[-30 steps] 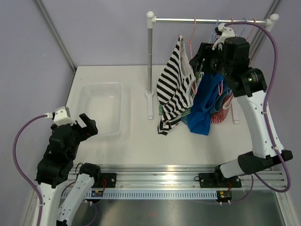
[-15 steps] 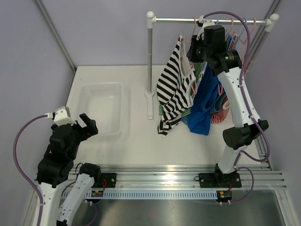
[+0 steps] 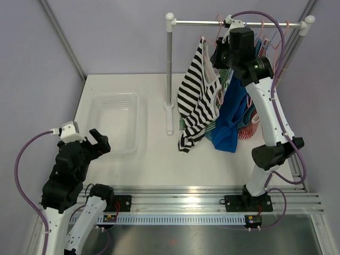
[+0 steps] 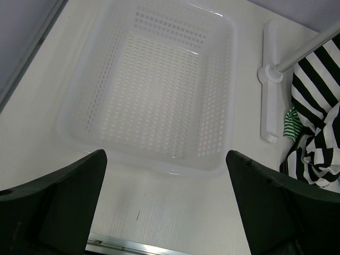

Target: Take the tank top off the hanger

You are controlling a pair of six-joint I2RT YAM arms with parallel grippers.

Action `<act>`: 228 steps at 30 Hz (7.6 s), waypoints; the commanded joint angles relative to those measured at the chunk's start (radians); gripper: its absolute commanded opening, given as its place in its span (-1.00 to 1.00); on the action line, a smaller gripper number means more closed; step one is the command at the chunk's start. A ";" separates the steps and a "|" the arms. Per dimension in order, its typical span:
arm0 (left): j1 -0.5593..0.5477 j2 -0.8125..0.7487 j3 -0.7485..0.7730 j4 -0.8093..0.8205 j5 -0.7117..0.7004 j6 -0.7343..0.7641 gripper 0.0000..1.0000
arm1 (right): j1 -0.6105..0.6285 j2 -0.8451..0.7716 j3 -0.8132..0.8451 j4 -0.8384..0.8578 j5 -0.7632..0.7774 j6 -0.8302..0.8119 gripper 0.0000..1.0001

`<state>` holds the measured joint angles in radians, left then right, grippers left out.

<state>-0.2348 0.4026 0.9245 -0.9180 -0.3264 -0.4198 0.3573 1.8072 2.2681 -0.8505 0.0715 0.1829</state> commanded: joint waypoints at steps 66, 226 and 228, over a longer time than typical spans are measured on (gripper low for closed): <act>-0.910 0.933 0.501 0.622 -0.226 0.104 -0.32 | 0.008 -1.065 -0.855 -0.117 -0.639 0.099 -1.00; -0.897 1.333 0.396 0.488 0.116 -0.046 0.98 | 0.034 -1.098 -0.775 0.140 -0.374 0.129 0.99; -0.905 1.384 0.404 0.508 0.145 -0.057 0.98 | 0.034 -1.126 -0.792 0.107 -0.394 0.104 0.99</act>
<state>-1.1294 1.7302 1.2819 -0.4744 -0.2478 -0.4648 0.3847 0.6930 1.5108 -0.7101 -0.2581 0.3023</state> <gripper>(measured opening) 0.988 0.993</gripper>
